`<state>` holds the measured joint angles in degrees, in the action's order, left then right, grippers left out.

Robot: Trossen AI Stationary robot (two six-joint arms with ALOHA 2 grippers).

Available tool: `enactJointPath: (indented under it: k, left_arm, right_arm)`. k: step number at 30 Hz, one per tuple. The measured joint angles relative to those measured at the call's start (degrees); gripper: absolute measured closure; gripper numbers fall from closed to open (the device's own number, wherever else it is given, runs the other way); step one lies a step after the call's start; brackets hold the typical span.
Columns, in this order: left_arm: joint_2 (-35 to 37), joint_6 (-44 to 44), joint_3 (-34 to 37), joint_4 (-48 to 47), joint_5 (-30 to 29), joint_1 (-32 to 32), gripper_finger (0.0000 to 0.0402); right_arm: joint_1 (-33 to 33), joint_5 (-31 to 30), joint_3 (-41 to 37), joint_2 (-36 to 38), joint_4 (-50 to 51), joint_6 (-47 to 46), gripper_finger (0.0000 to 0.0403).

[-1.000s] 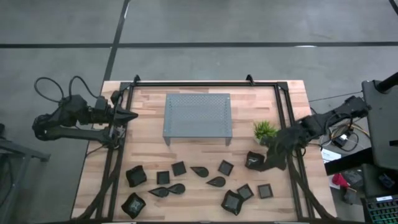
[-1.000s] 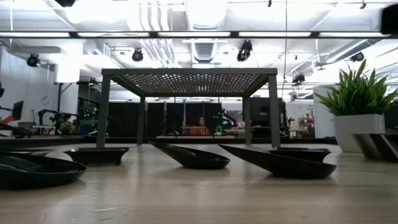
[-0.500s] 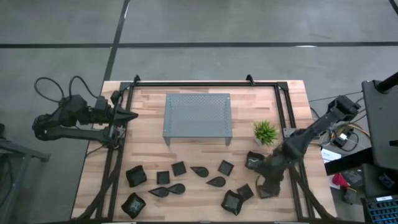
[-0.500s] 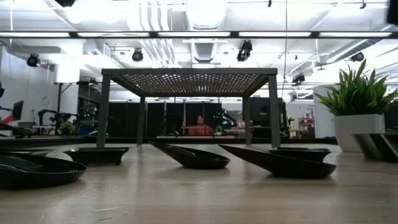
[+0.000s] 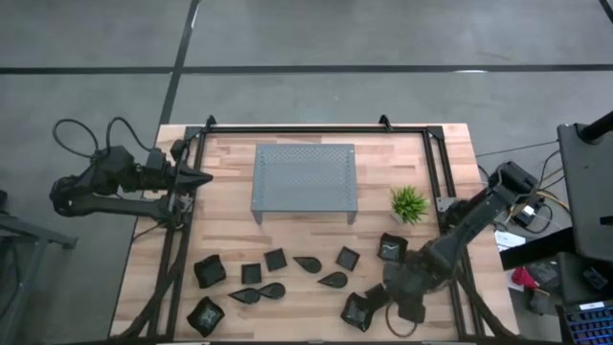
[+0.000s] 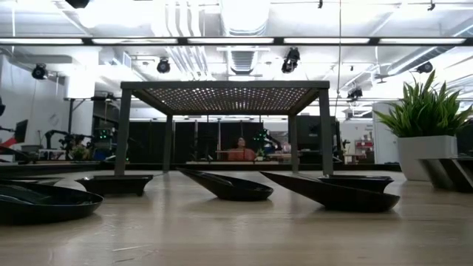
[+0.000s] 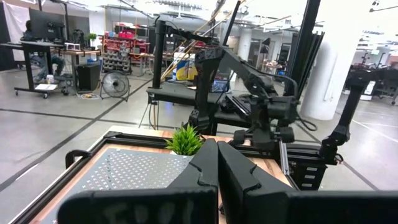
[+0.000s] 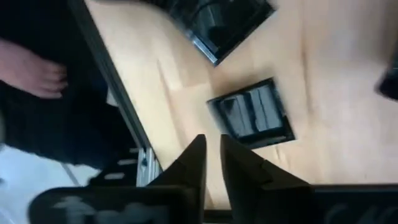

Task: Pick & Place Mini shaped plates
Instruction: Put the square plate on the shelf

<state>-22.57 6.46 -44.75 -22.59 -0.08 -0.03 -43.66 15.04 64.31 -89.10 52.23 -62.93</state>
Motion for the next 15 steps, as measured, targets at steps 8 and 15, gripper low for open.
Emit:
enactJointPath:
  k: [8, 15]
  left_arm:
    - [0.00, 0.00, -0.01, 0.00, 0.00, 0.00, 0.0401]
    - [0.00, 0.00, -0.02, 0.00, 0.02, 0.00, 0.0401]
  right_arm:
    - [-4.26, -1.53, 3.45, -7.79, 1.78, 0.40, 0.0274]
    - [-7.34, -1.76, 4.51, -14.00, 1.63, 1.37, 0.0281]
